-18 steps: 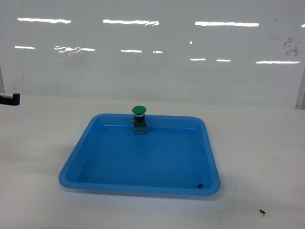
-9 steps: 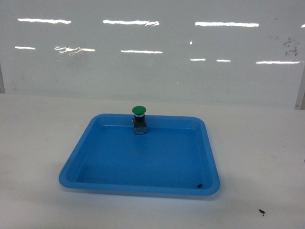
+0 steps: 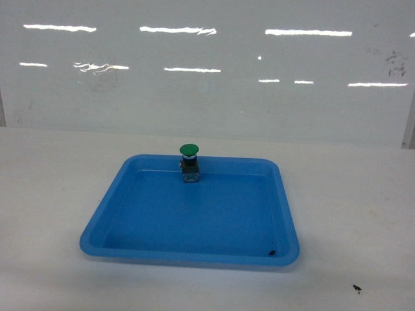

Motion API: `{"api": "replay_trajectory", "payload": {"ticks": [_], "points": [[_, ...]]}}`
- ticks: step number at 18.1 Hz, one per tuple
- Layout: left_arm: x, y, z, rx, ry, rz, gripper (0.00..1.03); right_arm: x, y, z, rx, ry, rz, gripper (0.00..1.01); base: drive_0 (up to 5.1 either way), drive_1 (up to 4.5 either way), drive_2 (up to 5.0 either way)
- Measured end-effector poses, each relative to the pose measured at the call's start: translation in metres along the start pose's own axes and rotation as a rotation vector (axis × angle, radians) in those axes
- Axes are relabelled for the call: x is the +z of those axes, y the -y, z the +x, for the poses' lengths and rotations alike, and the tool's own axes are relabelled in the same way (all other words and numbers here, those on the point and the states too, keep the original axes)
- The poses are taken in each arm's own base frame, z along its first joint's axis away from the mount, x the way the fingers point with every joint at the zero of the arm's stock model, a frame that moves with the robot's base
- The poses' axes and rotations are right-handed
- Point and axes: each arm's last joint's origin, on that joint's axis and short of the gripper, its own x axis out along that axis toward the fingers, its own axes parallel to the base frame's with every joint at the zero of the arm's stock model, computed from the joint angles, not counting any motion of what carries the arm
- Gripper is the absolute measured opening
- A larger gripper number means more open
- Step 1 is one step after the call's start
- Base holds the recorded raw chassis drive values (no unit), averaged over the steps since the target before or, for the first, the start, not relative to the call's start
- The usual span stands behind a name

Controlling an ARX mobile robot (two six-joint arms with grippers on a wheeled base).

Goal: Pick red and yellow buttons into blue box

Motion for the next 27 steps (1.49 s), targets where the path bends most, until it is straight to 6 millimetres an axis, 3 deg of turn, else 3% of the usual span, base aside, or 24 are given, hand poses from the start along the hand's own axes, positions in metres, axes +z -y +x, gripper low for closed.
{"api": "replay_trajectory", "payload": {"ticks": [3, 5, 8, 17, 27], "points": [[0.005, -0.004, -0.029, -0.041, 0.053, -0.030, 0.30, 0.000, 0.000, 0.000, 0.001, 0.000, 0.000, 0.36, 0.0, 0.00, 0.0], [0.001, 0.001, -0.036, -0.061, 0.037, -0.049, 0.30, 0.000, 0.000, 0.000, 0.000, 0.000, 0.000, 0.36, 0.0, 0.00, 0.0], [-0.007, 0.018, -0.041, -0.132, 0.008, -0.063, 0.30, 0.000, 0.000, 0.000, 0.000, 0.000, 0.000, 0.36, 0.0, 0.00, 0.0], [-0.007, 0.014, -0.041, -0.072, 0.016, -0.121, 0.30, 0.000, 0.000, 0.000, 0.000, 0.000, 0.000, 0.36, 0.0, 0.00, 0.0], [-0.007, 0.014, -0.041, -0.072, 0.013, -0.121, 0.30, 0.000, 0.000, 0.000, 0.000, 0.000, 0.000, 0.36, 0.0, -3.73, 3.7]]}}
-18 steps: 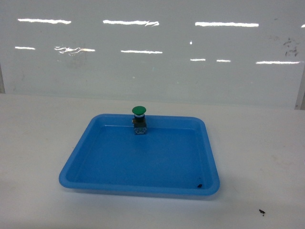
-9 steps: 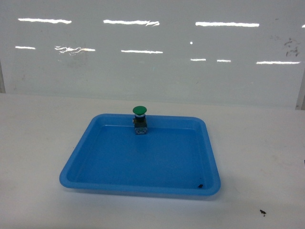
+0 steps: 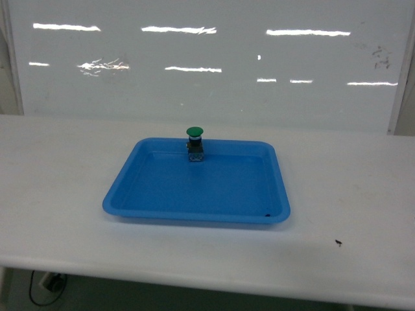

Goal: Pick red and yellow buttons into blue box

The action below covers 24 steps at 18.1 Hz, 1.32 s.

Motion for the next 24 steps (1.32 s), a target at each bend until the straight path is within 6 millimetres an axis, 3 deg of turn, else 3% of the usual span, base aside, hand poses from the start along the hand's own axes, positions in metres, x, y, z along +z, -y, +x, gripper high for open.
{"api": "replay_trajectory", "payload": {"ticks": [6, 24], "points": [[0.0005, -0.0007, -0.0006, 0.007, 0.004, -0.001, 0.30, 0.0010, -0.0002, -0.0004, 0.003, 0.008, 0.001, 0.36, 2.8, -4.25, 1.5], [0.0002, -0.0001, -0.0004, 0.001, 0.002, 0.000, 0.30, 0.0001, 0.0001, -0.0002, 0.000, 0.000, 0.000, 0.36, 4.7, -2.39, -2.3]]}}
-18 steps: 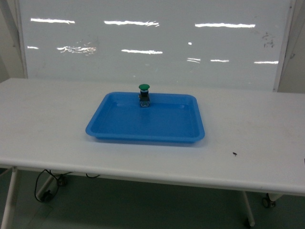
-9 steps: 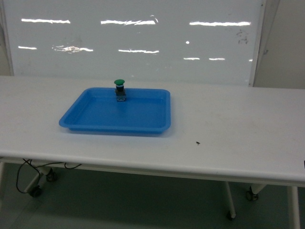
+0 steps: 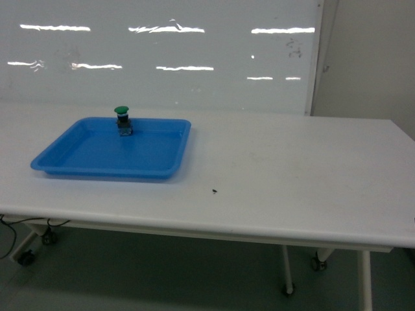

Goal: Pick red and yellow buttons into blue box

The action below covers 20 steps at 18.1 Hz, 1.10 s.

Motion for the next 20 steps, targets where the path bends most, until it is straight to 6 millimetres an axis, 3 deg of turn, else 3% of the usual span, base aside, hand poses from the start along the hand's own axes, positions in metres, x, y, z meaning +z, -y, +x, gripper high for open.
{"api": "replay_trajectory", "payload": {"ticks": [9, 20], "points": [[0.0000, 0.0001, 0.0001, -0.002, 0.001, 0.000, 0.30, 0.0002, 0.0000, 0.0000, 0.000, 0.001, 0.000, 0.36, 4.9, -2.35, -2.4], [0.0000, 0.0001, 0.0000, -0.002, 0.001, 0.000, 0.30, 0.0004, 0.0000, 0.0000, -0.001, 0.003, 0.001, 0.36, 4.3, -3.78, -0.8]]}}
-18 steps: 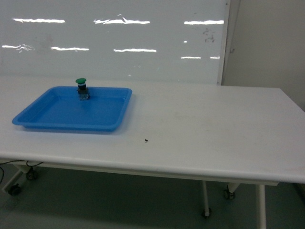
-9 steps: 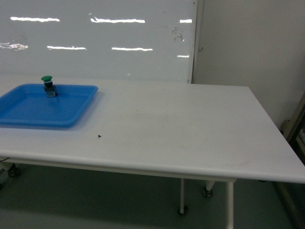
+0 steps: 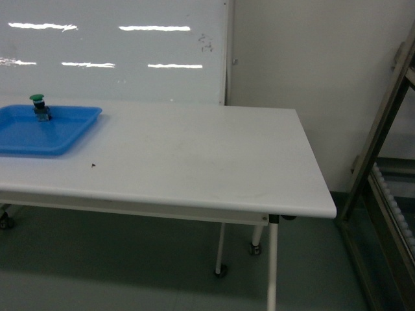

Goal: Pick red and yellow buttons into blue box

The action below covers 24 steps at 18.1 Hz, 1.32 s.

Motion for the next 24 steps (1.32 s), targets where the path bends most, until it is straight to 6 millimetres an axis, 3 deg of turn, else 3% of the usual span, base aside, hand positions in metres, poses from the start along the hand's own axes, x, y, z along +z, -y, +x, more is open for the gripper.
{"api": "replay_trajectory", "payload": {"ticks": [24], "points": [[-0.0002, 0.0000, 0.0000, 0.000, -0.001, 0.000, 0.30, -0.0001, 0.0000, 0.0000, 0.000, -0.001, 0.000, 0.36, 4.6, -3.15, -1.6]]}}
